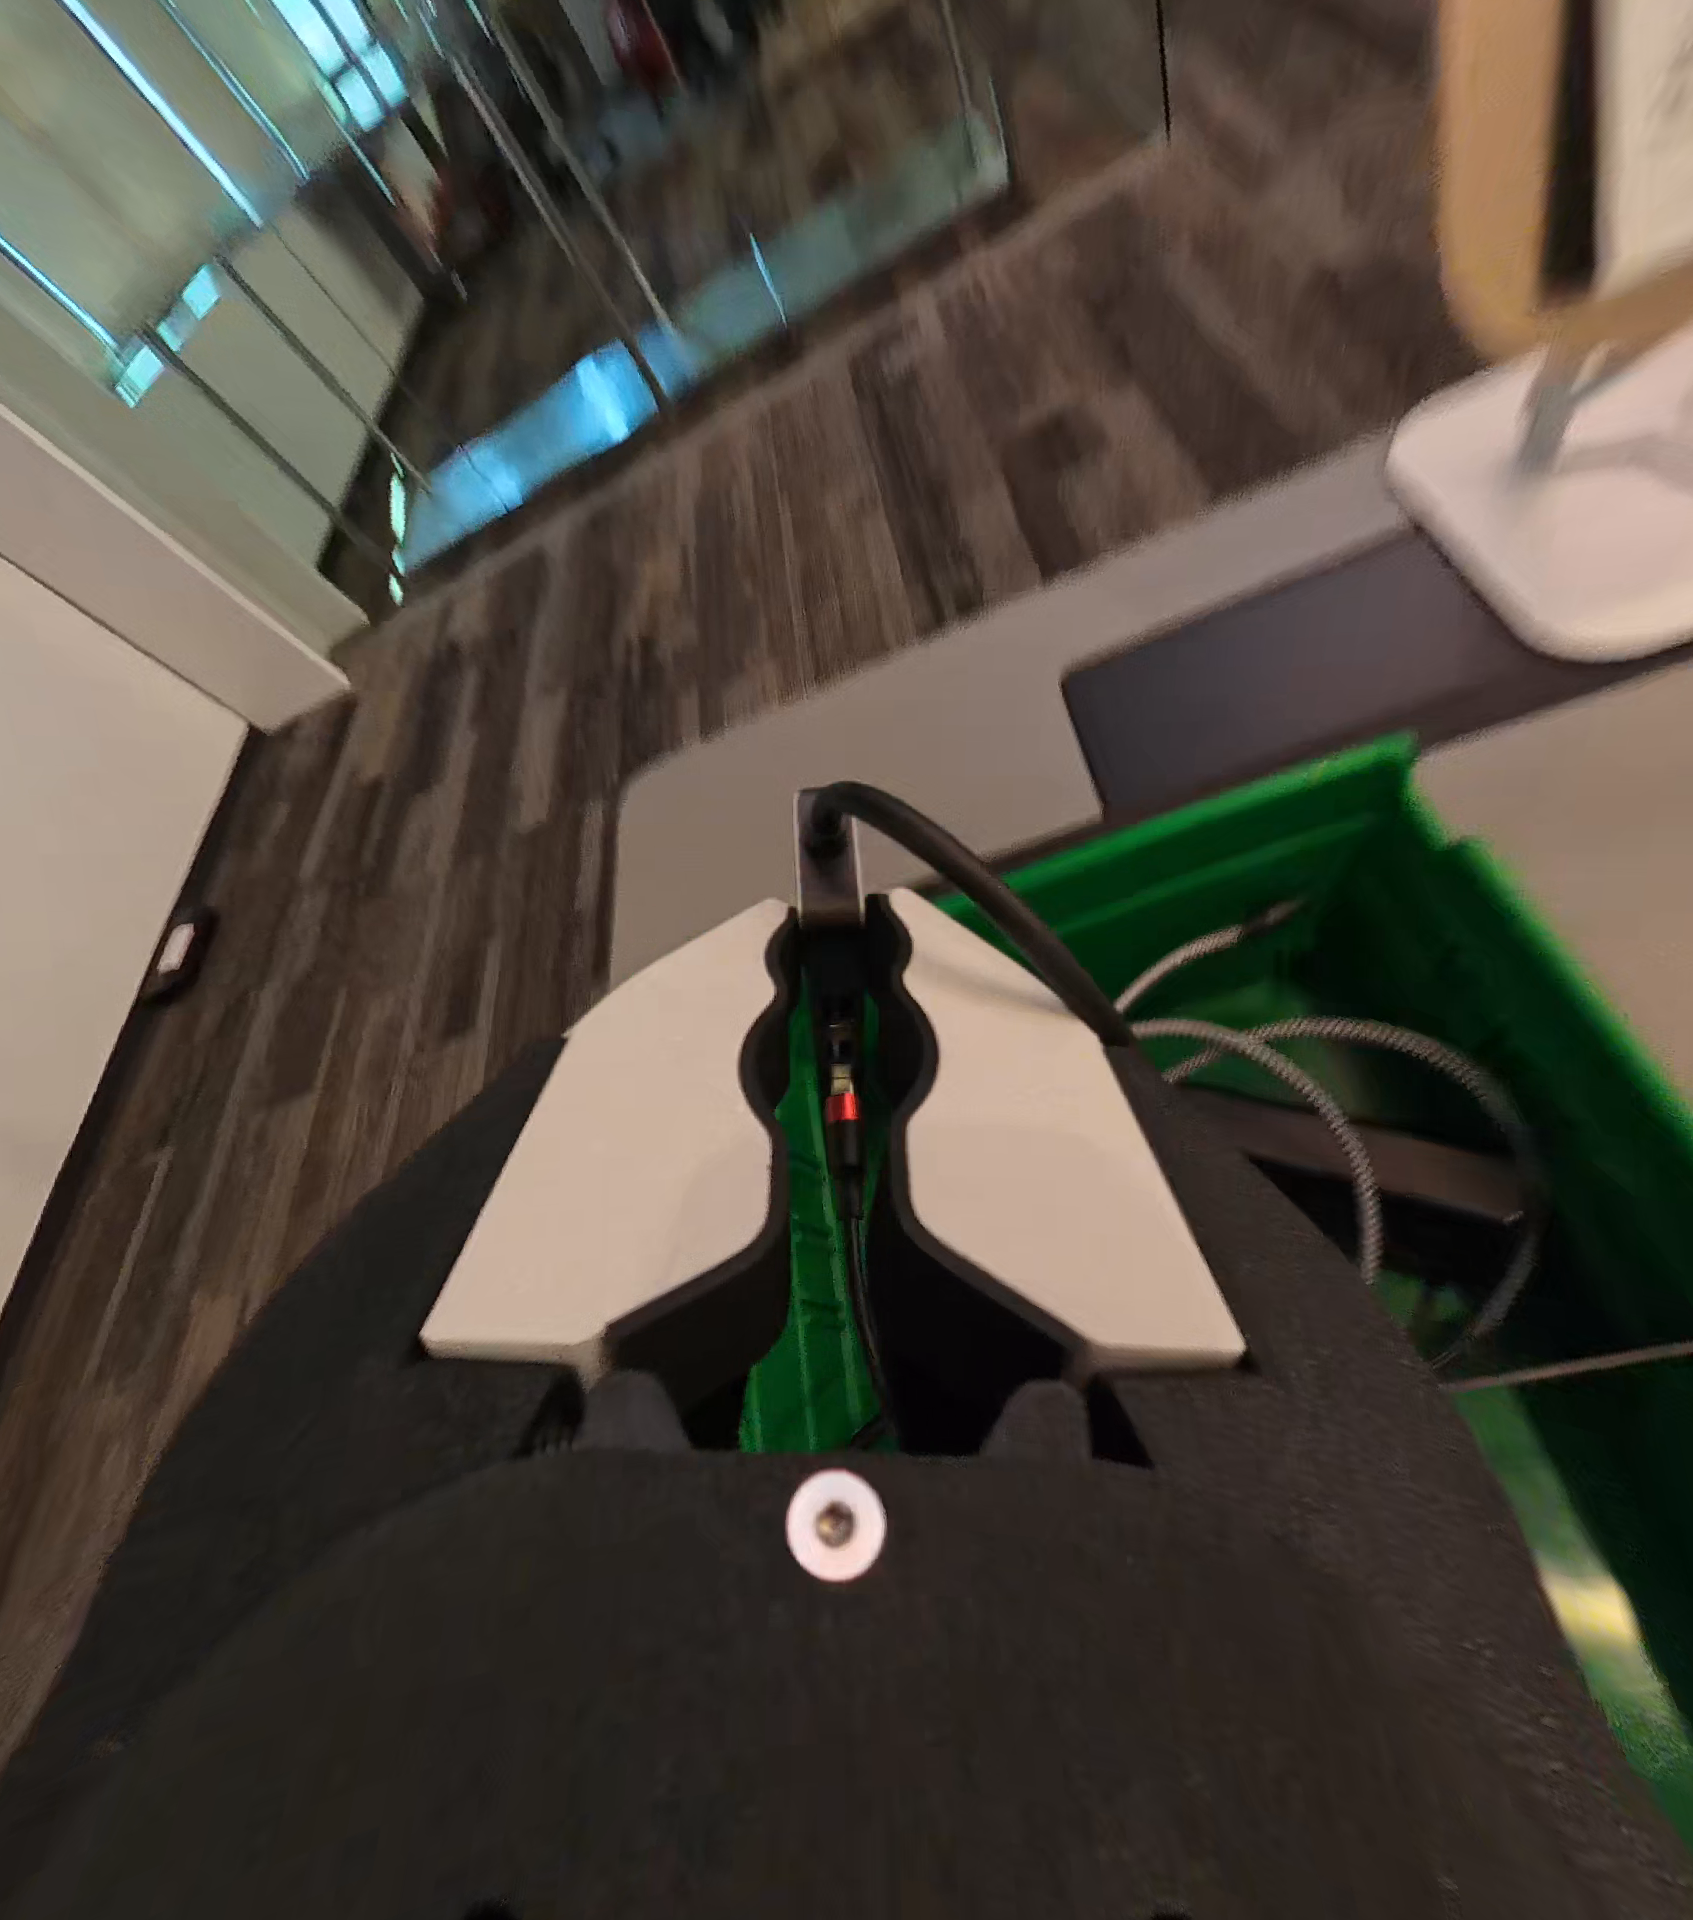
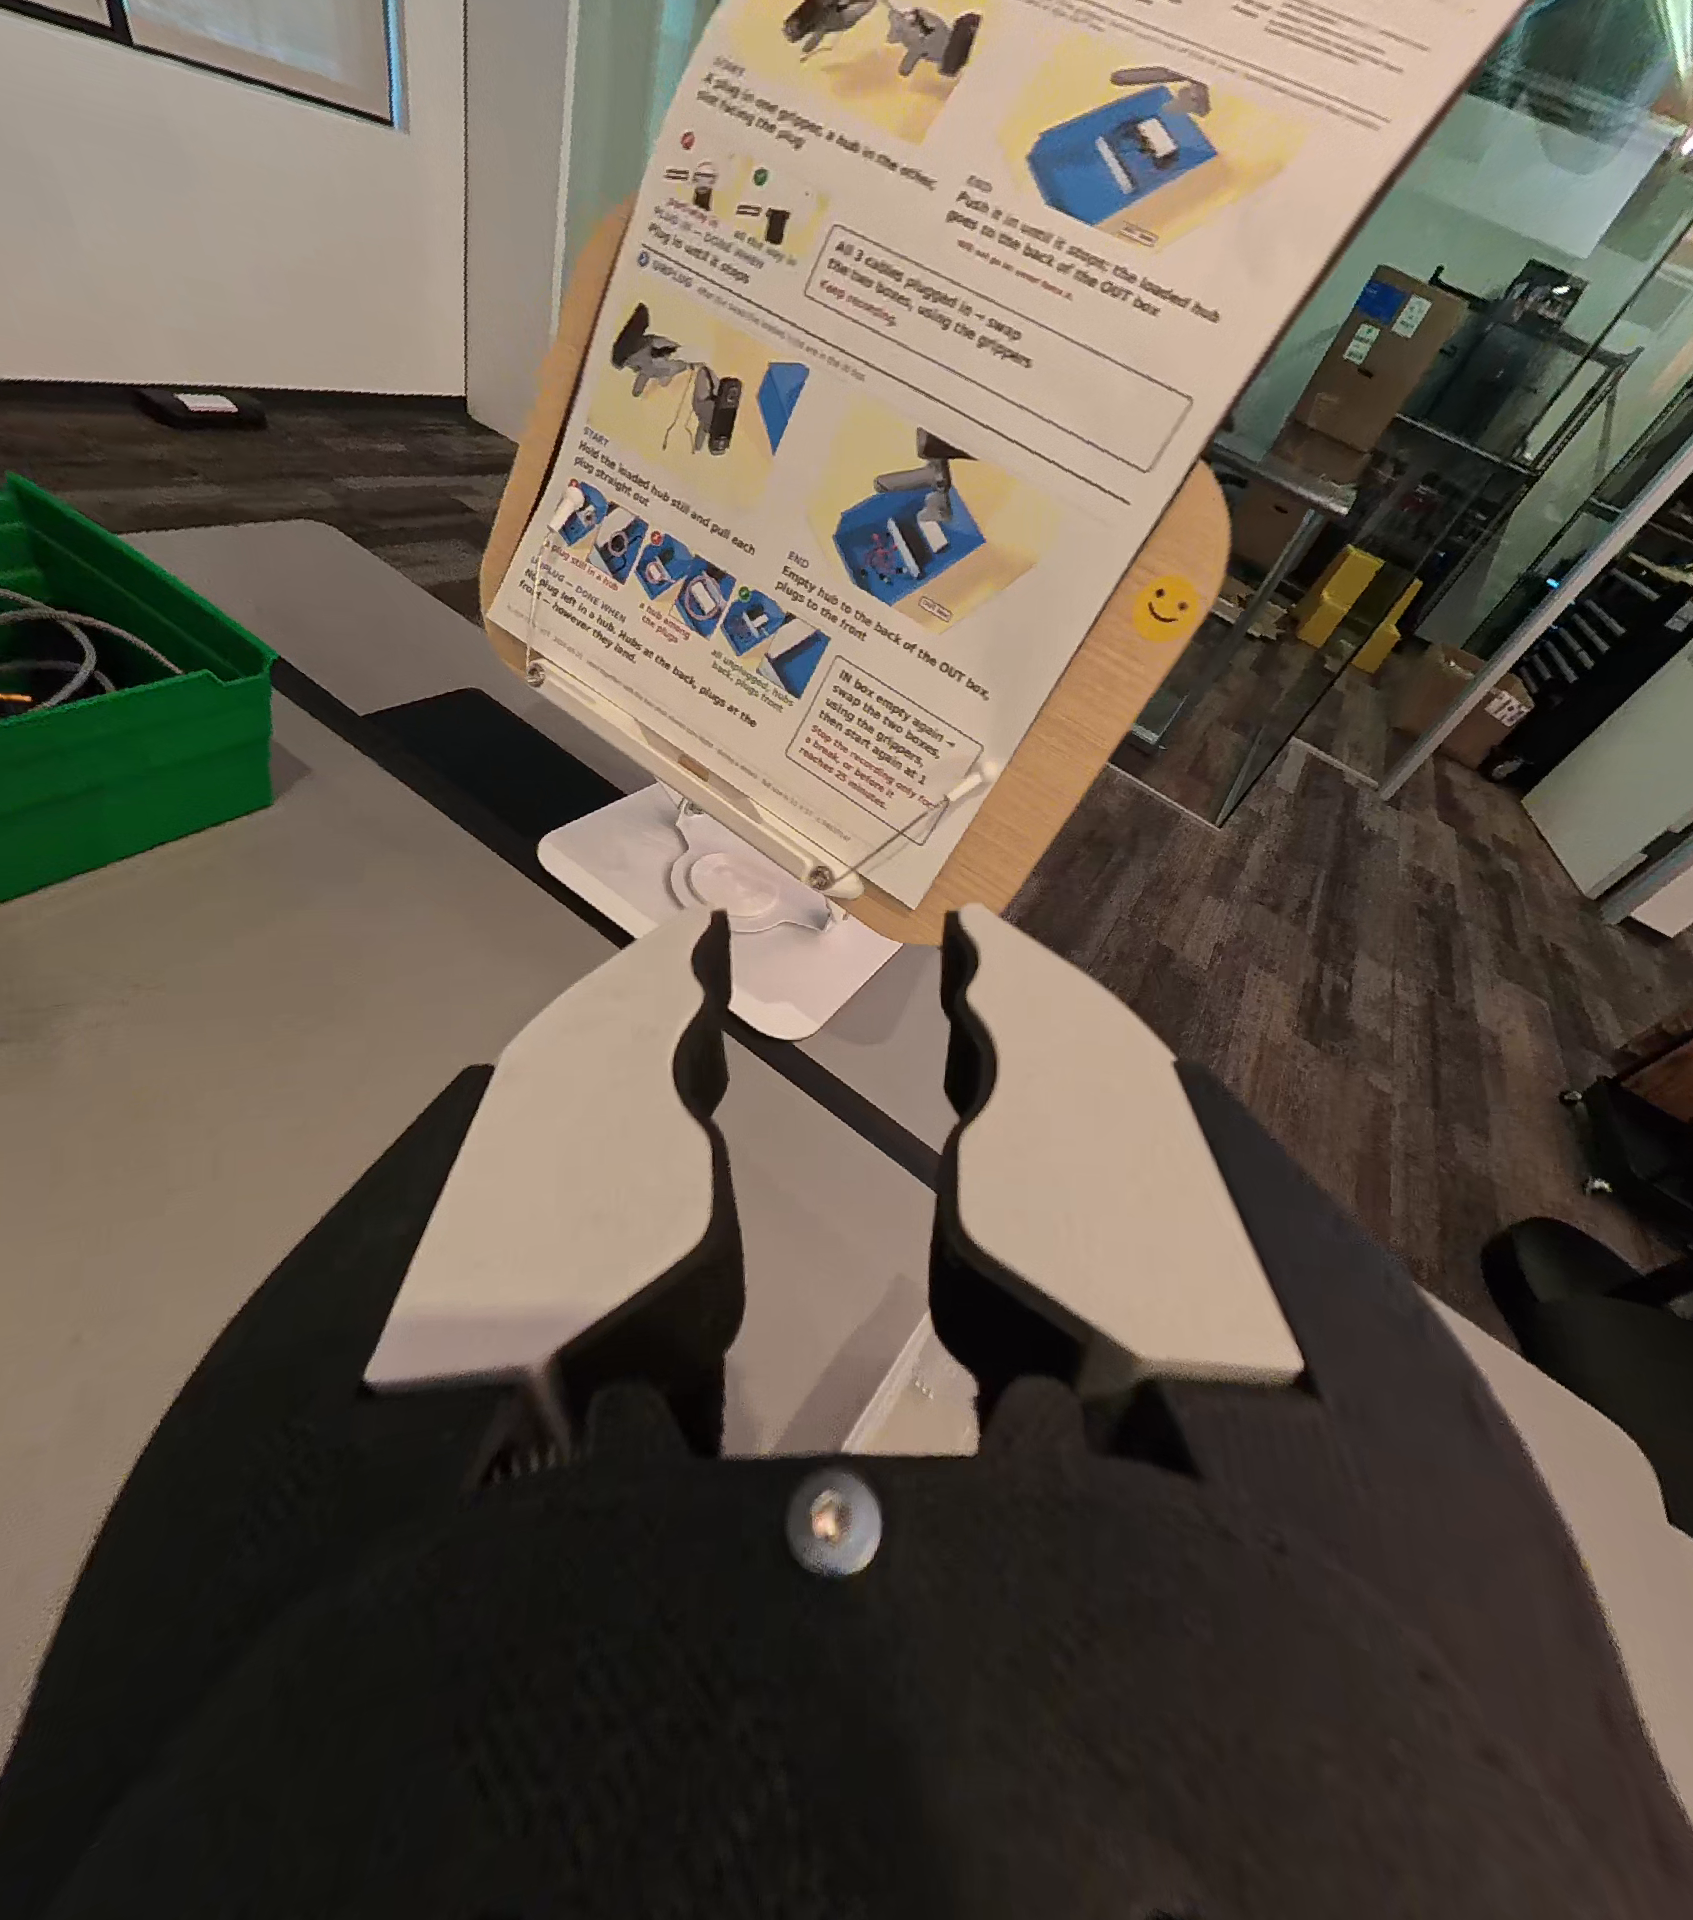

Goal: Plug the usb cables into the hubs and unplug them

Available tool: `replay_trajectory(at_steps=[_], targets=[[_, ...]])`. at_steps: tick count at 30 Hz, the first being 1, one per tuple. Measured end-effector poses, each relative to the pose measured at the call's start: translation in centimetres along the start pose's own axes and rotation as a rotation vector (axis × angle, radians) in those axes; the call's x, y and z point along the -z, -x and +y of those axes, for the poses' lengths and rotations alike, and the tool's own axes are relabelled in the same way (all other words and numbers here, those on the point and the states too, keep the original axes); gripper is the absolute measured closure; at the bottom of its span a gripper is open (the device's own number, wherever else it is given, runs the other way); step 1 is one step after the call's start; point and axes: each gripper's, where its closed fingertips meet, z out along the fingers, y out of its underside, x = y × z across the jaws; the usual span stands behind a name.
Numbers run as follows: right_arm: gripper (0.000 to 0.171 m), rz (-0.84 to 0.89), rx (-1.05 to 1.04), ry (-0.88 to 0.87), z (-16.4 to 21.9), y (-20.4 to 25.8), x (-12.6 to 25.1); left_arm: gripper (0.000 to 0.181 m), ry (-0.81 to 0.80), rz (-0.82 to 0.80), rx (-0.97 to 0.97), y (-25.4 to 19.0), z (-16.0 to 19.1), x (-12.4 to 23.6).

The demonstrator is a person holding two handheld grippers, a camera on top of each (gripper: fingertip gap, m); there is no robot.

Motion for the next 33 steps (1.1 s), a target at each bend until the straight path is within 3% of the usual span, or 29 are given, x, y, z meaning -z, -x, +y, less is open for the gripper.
replay_trajectory(at_steps=[1,5,8,11,16,22,23,25,29,33], targets=[[0.131,-0.006,0.017,0.001,-0.1,0.5,-0.3,0.170,-0.087,-0.009,0.029,0.4,-1.9,1.9],[0.131,-0.040,0.086,-0.014,-0.7,3.2,-1.7,0.171,-0.454,0.122,0.107,-1.3,-9.4,11.2],[0.131,-0.124,0.115,-0.086,-2.1,6.8,-2.6,0.171,-0.713,0.441,0.122,-6.8,-14.0,18.5],[0.127,-0.246,0.146,-0.212,-4.2,12.0,-2.8,0.171,-0.790,0.747,0.096,-13.1,-16.2,22.9],[0.111,-0.255,0.261,-0.396,-6.5,18.3,-2.3,0.171,-0.764,0.782,0.128,-19.3,-18.2,22.9],[0.108,0.009,0.297,-0.456,-6.0,17.3,-3.5,0.171,-0.750,0.984,0.327,-22.7,-18.9,22.4],[0.110,0.038,0.304,-0.461,-6.0,16.8,-3.6,0.171,-0.743,1.025,0.359,-23.1,-18.9,22.4],[0.137,0.056,0.343,-0.456,-5.7,16.4,-3.4,0.171,-0.728,1.106,0.404,-24.0,-18.9,22.3],[0.138,0.028,0.409,-0.411,-5.2,15.8,-3.5,0.171,-0.731,1.185,0.473,-24.2,-18.7,21.5],[0.139,-0.149,0.388,-0.281,-4.2,14.9,-3.5,0.161,-0.660,1.219,0.319,-25.3,-17.5,20.6]])
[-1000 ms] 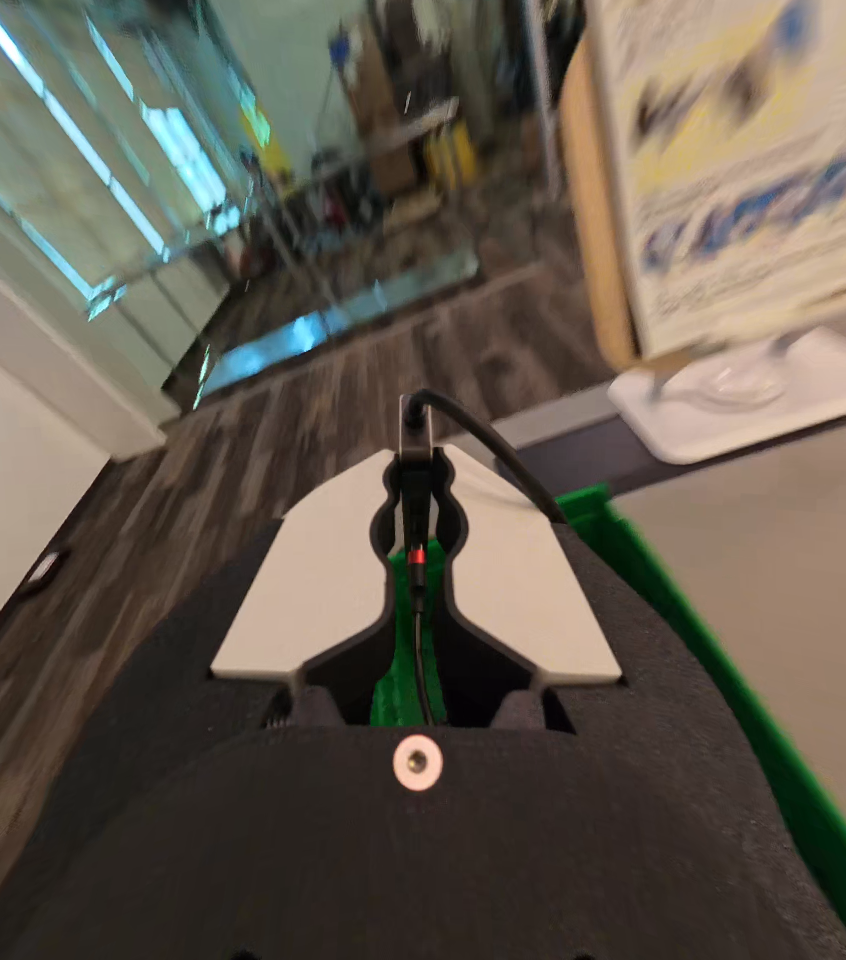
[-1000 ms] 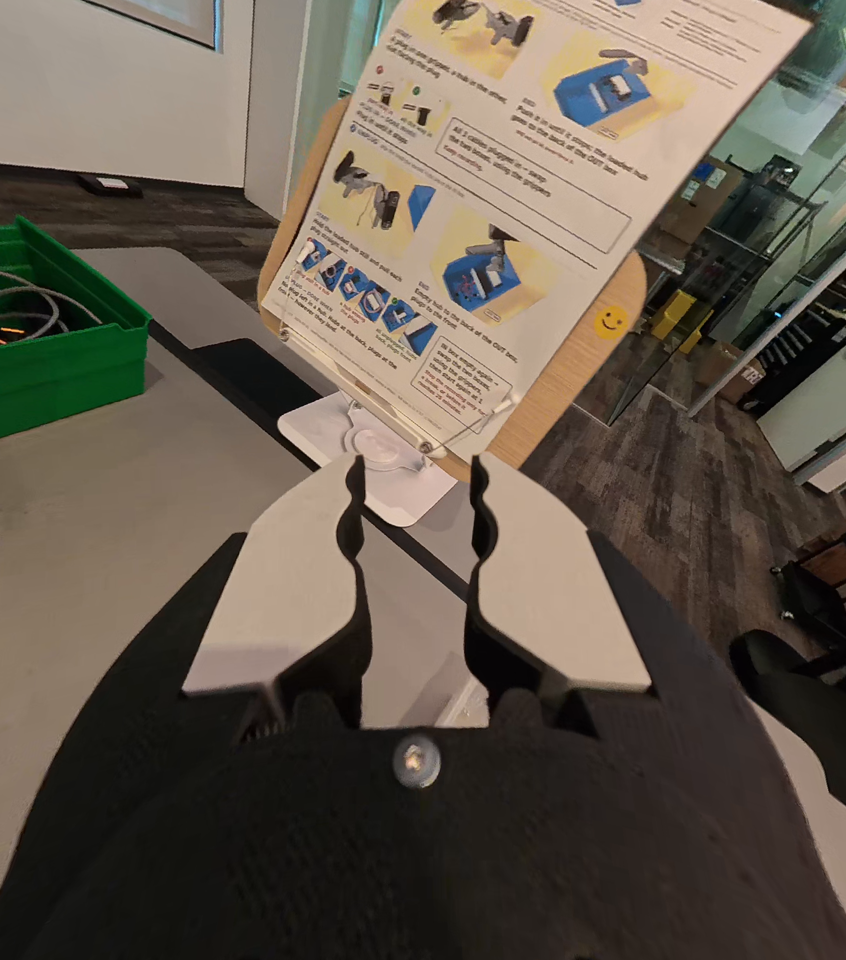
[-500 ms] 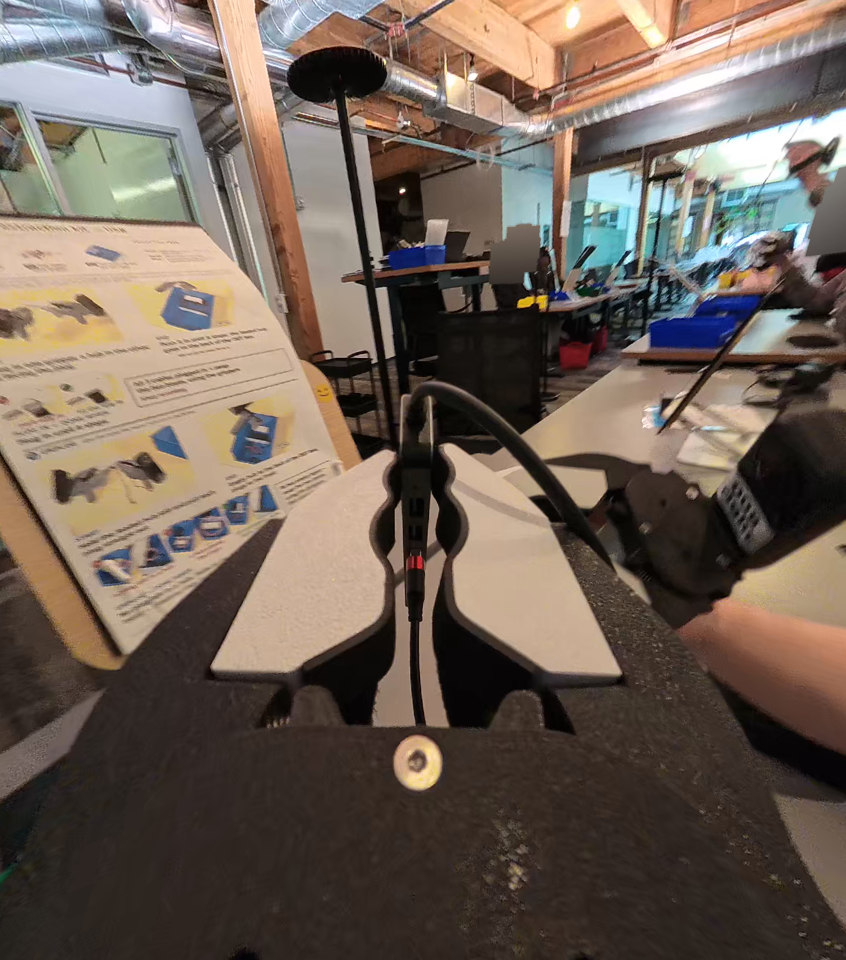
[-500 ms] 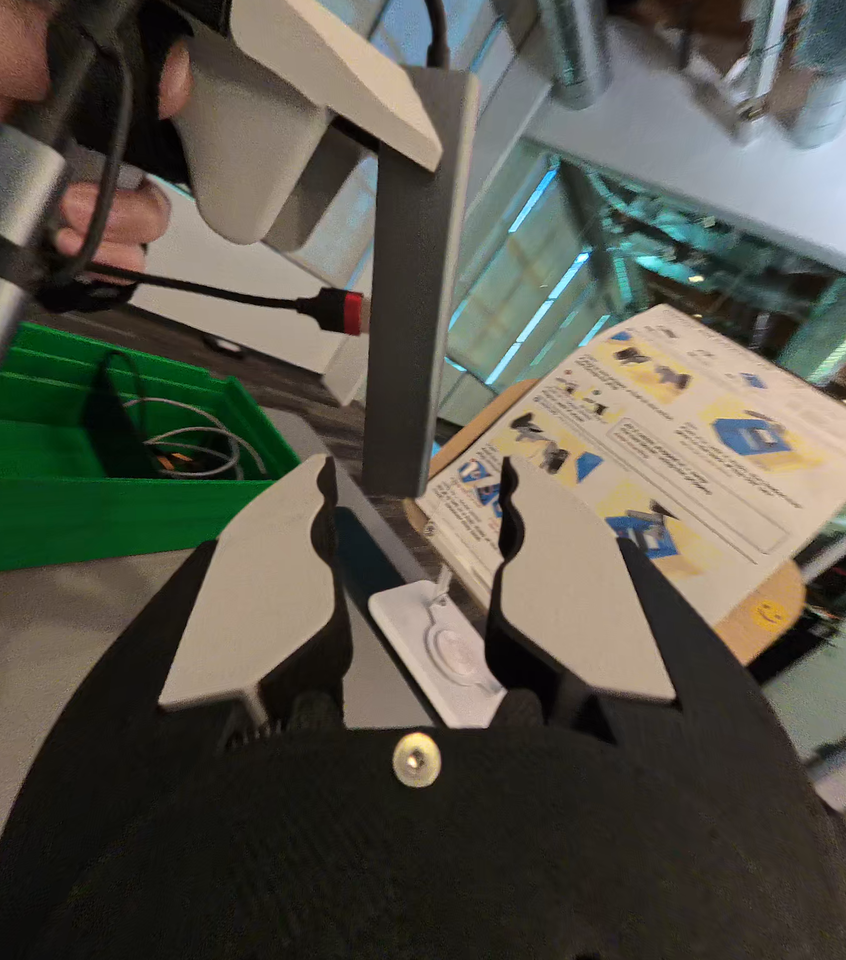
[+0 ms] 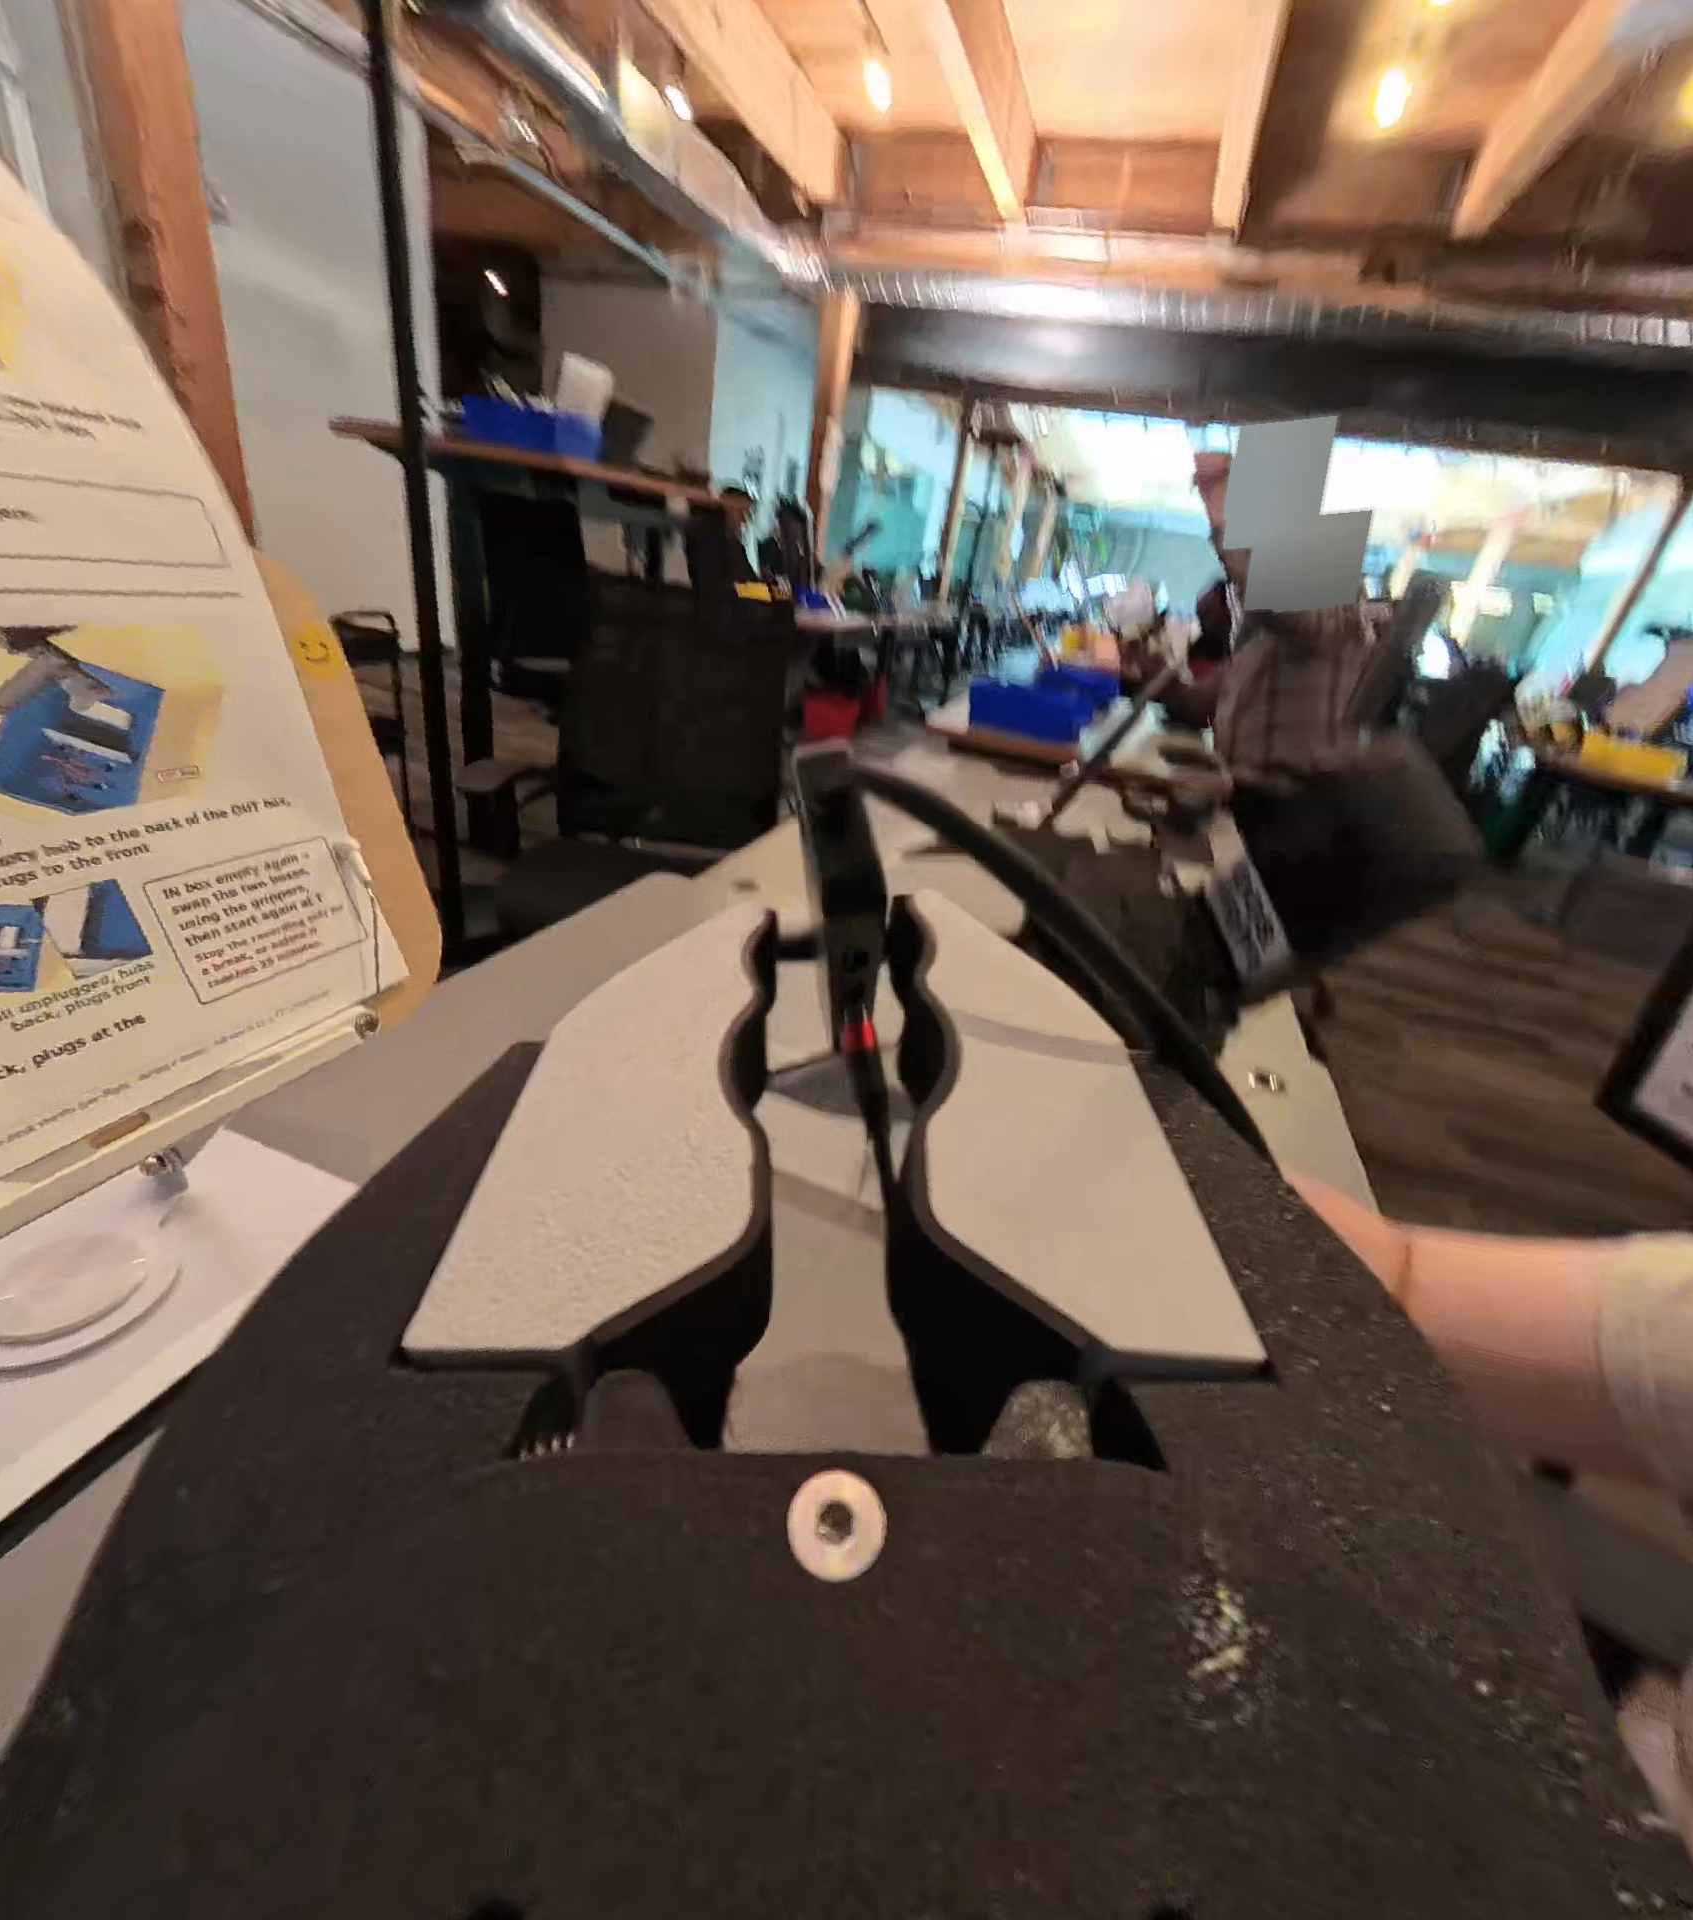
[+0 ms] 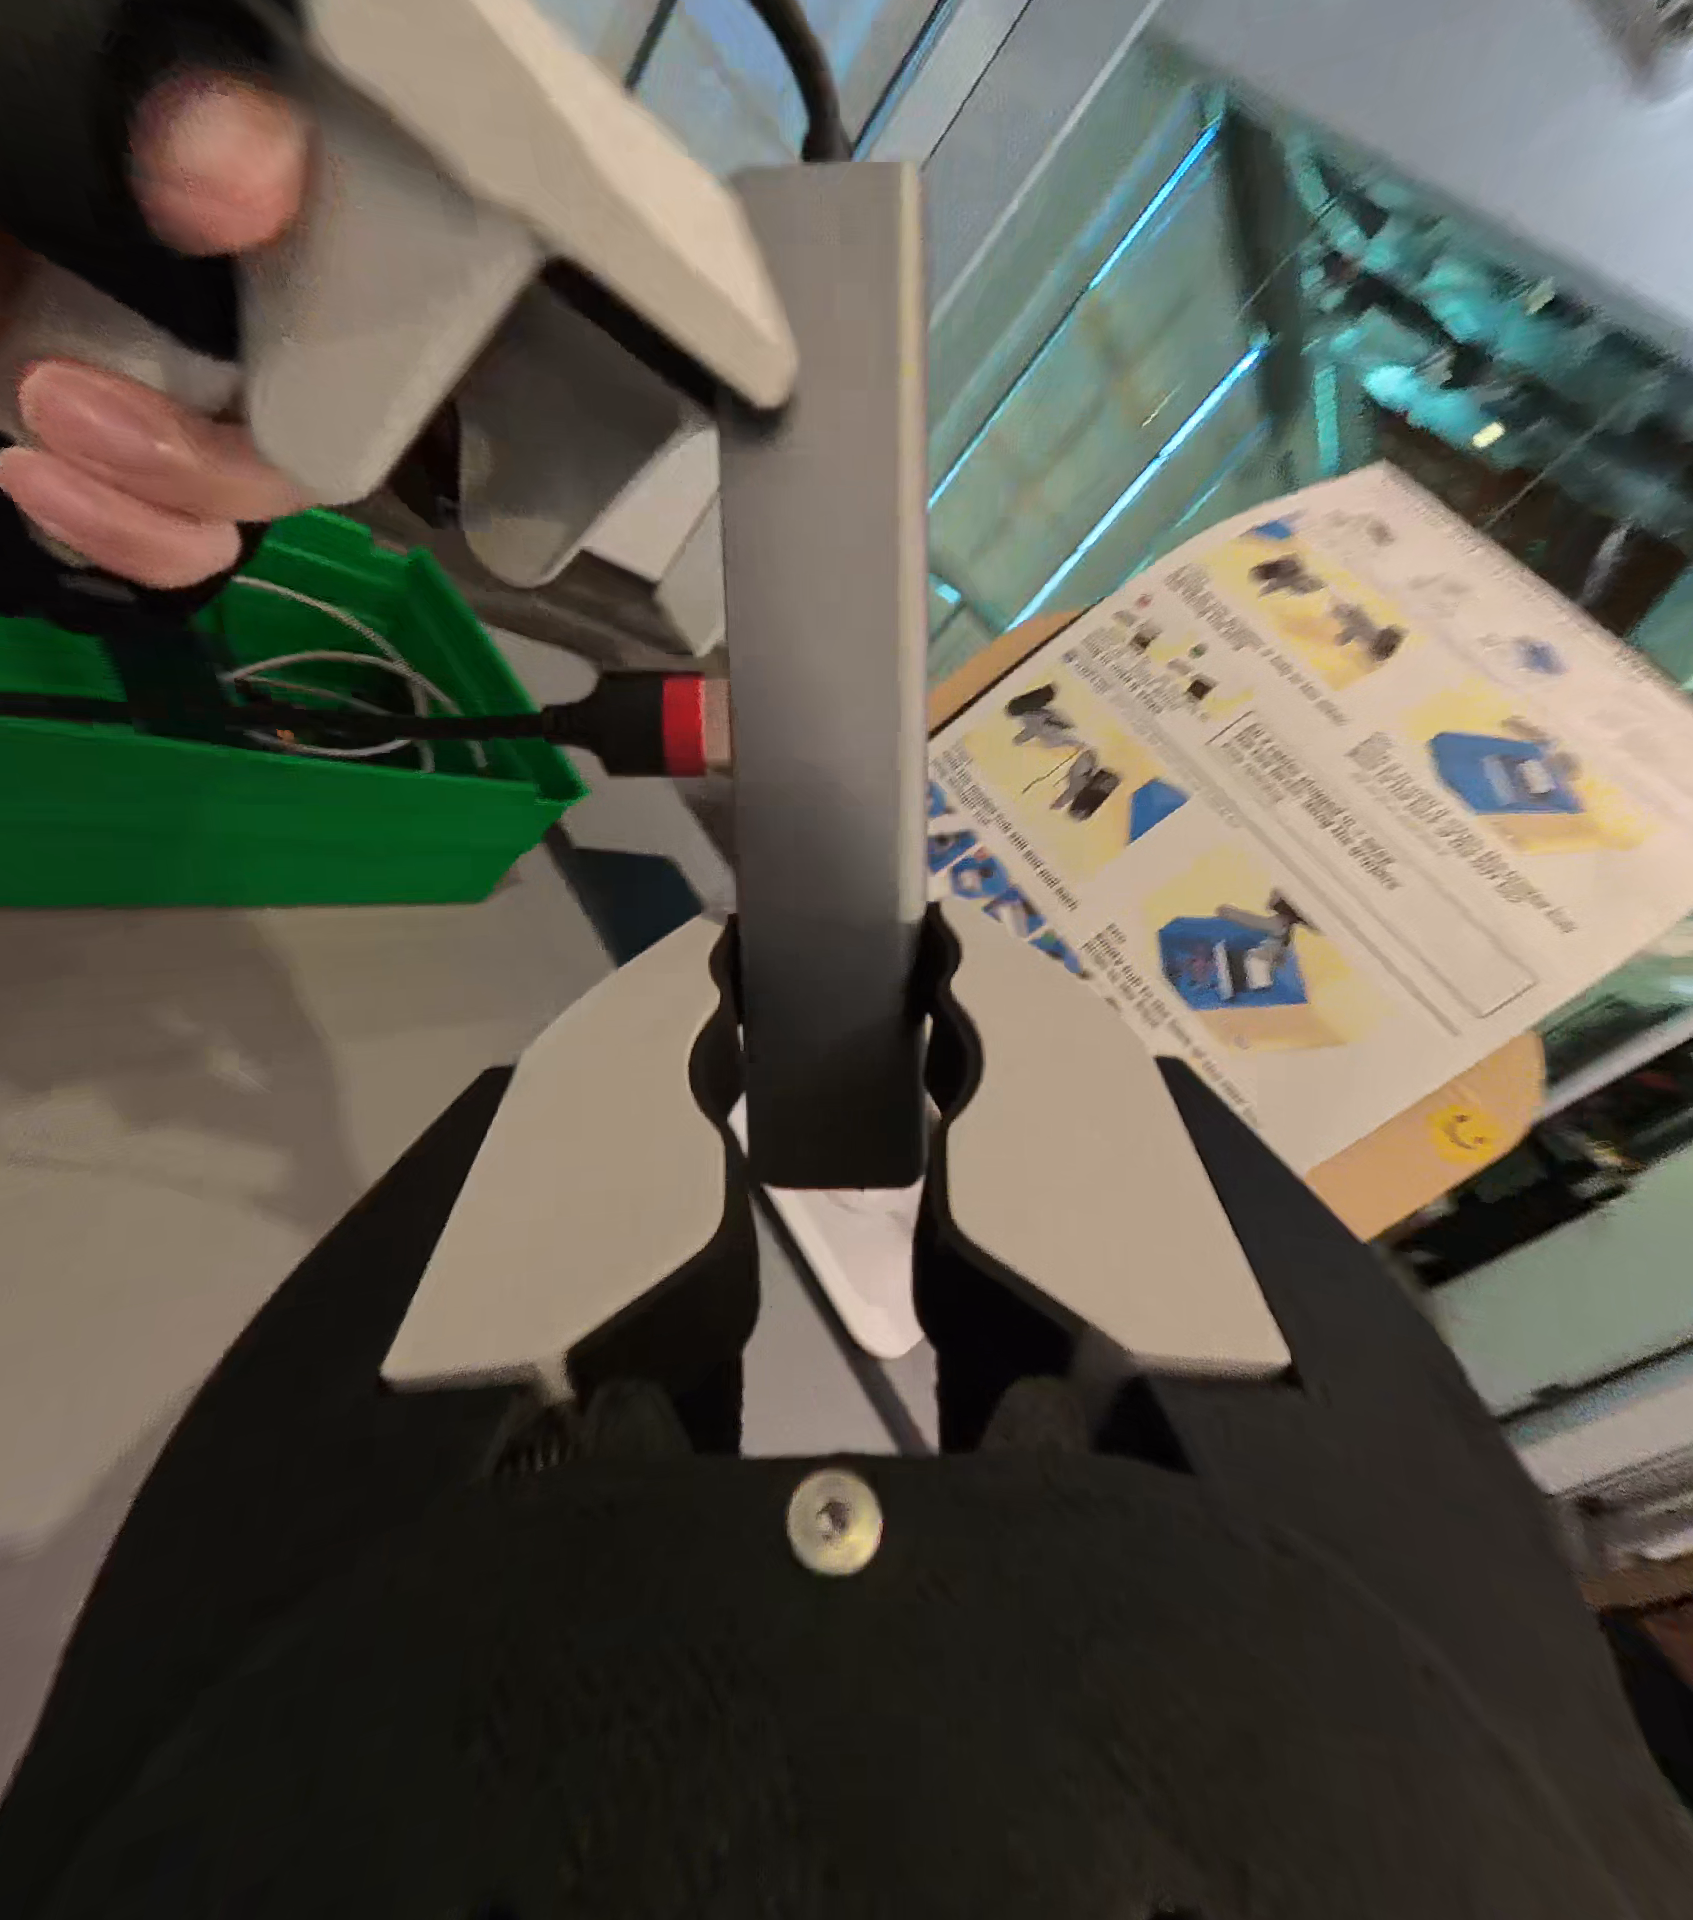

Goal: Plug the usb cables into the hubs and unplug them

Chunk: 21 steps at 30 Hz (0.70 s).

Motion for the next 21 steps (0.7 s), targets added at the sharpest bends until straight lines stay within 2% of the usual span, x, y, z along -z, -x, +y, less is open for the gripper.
replay_trajectory(at_steps=[3,7,9,11,13,17,21], targets=[[0.139,-0.134,-0.097,-0.006,-0.2,-0.6,1.4,0.134,0.125,0.071,-0.126,-0.8,1.3,0.1],[0.139,-0.401,-0.231,0.106,1.5,0.4,3.7,0.115,0.197,-0.147,-0.503,1.9,1.5,1.6],[0.139,-0.585,-0.289,0.129,2.2,2.0,5.2,0.108,0.226,-0.181,-0.722,1.5,2.2,2.0],[0.139,-0.741,-0.328,0.116,2.6,3.5,6.5,0.115,0.229,-0.150,-0.926,0.0,3.4,1.4],[0.139,-0.872,-0.376,0.116,2.7,4.7,7.4,0.126,0.247,-0.103,-1.037,-1.3,4.9,0.3],[0.139,-1.055,-0.405,0.153,3.4,6.9,8.9,0.151,0.231,0.101,-1.136,-4.8,7.7,-0.9],[0.139,-1.227,-0.440,0.169,3.3,8.2,11.0,0.155,0.244,0.277,-1.110,-7.6,9.8,-1.2]])
